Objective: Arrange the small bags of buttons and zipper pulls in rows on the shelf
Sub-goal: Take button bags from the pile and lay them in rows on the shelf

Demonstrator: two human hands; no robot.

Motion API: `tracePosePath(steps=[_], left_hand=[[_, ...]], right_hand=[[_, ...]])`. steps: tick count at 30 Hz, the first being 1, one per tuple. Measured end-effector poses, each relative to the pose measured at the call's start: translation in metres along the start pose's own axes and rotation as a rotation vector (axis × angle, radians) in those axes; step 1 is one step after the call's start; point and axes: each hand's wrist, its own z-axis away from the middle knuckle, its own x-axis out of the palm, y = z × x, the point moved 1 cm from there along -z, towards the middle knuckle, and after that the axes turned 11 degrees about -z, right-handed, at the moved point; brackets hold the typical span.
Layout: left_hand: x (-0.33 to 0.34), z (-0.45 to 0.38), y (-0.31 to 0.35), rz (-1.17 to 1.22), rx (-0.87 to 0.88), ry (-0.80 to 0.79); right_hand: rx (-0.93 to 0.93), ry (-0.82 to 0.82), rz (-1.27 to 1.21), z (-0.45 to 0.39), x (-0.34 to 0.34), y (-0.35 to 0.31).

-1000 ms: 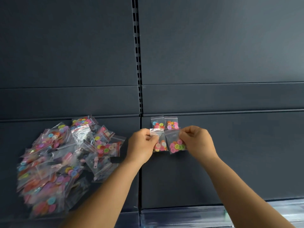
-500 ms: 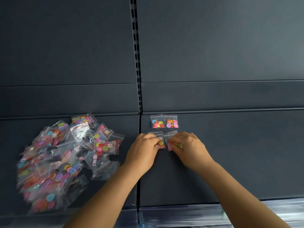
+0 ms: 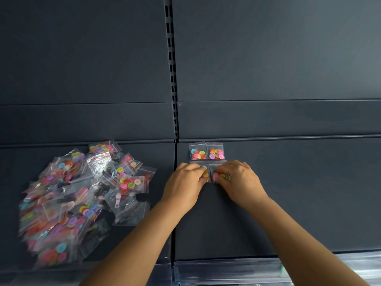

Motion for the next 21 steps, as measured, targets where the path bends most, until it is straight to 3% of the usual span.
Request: tracePosePath(steps=[15, 21], left_hand=[[-0.003, 0.000, 0.002, -0.047, -0.001, -0.017], [-0.019, 0.011, -0.007, -0.136, 0.009, 0.020]], right_hand=[[0.032, 0.011, 0.070, -0.003, 0.002, -0.006], [-0.043, 0.051, 0.129, 0.003, 0.005, -0.026]])
